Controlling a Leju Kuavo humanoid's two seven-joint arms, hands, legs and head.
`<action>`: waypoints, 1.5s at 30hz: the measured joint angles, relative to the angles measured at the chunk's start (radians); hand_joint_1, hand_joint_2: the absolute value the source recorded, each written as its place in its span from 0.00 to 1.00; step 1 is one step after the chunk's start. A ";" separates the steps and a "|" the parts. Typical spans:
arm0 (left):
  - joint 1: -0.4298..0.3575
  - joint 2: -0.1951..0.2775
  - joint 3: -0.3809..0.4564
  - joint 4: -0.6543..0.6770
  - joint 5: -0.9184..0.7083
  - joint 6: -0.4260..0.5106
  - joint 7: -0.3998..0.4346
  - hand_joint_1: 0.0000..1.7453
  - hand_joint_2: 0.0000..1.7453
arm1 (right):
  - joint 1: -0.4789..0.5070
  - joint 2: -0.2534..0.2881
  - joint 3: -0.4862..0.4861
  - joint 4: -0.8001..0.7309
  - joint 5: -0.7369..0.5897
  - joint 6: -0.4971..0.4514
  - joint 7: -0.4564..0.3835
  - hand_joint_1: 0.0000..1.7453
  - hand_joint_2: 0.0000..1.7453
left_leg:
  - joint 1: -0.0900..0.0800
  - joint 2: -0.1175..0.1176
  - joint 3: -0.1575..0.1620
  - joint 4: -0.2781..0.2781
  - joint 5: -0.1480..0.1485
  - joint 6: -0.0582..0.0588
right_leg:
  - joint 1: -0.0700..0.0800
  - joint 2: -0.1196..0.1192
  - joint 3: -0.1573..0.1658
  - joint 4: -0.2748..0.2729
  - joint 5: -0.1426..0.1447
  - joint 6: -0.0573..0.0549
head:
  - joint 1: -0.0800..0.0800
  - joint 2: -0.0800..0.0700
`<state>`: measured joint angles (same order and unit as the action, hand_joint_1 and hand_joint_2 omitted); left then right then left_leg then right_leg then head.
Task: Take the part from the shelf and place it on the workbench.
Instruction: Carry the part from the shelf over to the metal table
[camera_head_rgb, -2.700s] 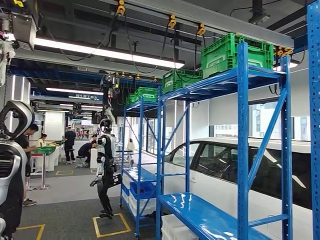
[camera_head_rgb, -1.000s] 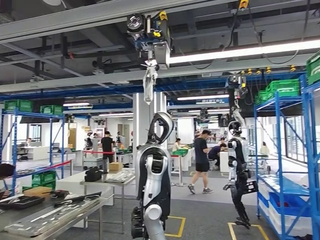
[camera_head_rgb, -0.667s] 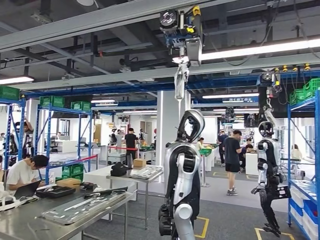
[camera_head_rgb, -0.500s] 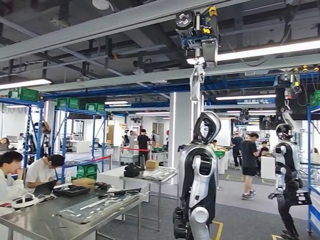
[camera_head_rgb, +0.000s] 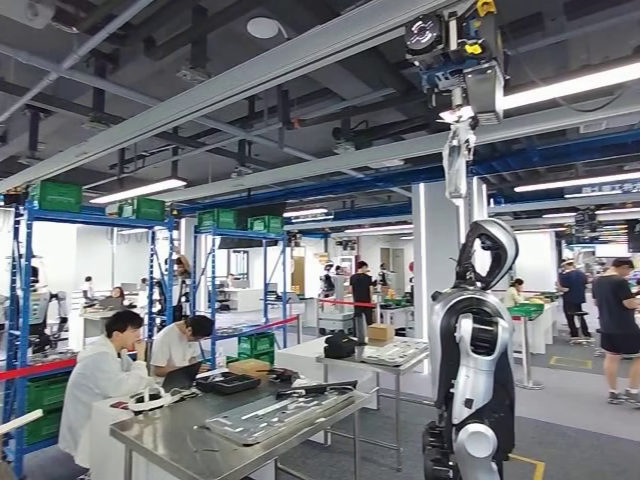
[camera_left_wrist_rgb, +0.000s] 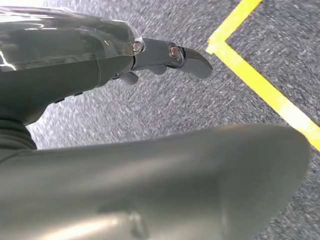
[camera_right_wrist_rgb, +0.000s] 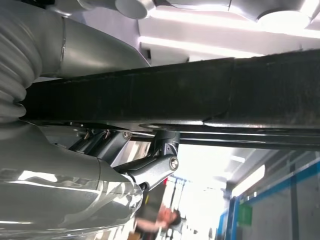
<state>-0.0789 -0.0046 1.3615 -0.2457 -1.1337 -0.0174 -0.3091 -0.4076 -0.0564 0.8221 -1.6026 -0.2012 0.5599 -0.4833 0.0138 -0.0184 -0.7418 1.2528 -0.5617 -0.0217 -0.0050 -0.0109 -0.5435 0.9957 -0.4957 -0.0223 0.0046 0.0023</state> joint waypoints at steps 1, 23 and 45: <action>0.000 0.000 0.000 0.000 0.000 -0.002 -0.001 0.00 1.00 | 0.000 0.000 0.000 0.000 0.000 0.000 0.001 1.00 1.00 | 0.005 0.005 -0.017 0.037 -0.008 -0.004 | 0.000 -0.015 0.000 0.000 -0.001 0.001 | 0.000 0.000; 0.000 -0.005 0.000 0.000 0.001 -0.003 0.017 0.00 1.00 | -0.015 -0.001 0.004 0.008 -0.015 0.006 0.011 1.00 1.00 | -0.012 -0.102 0.120 -0.221 0.112 0.047 | 0.022 0.096 -0.027 0.031 0.006 -0.005 | -0.001 0.000; 0.001 -0.010 0.000 0.000 0.003 -0.005 0.008 0.00 1.00 | -0.013 0.004 0.007 0.008 -0.018 0.006 0.012 1.00 1.00 | 0.002 0.010 0.125 -0.225 0.107 0.045 | -0.003 -0.004 -0.075 0.199 -0.130 0.054 | -0.002 0.000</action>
<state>-0.0776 -0.0141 1.3615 -0.2457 -1.1307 -0.0224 -0.3013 -0.4207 -0.0524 0.8293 -1.5944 -0.2193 0.5663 -0.4718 0.0153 -0.0082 -0.6166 1.0279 -0.4544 0.0229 -0.0077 -0.0144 -0.6184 1.1950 -0.6255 0.0320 0.0031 0.0023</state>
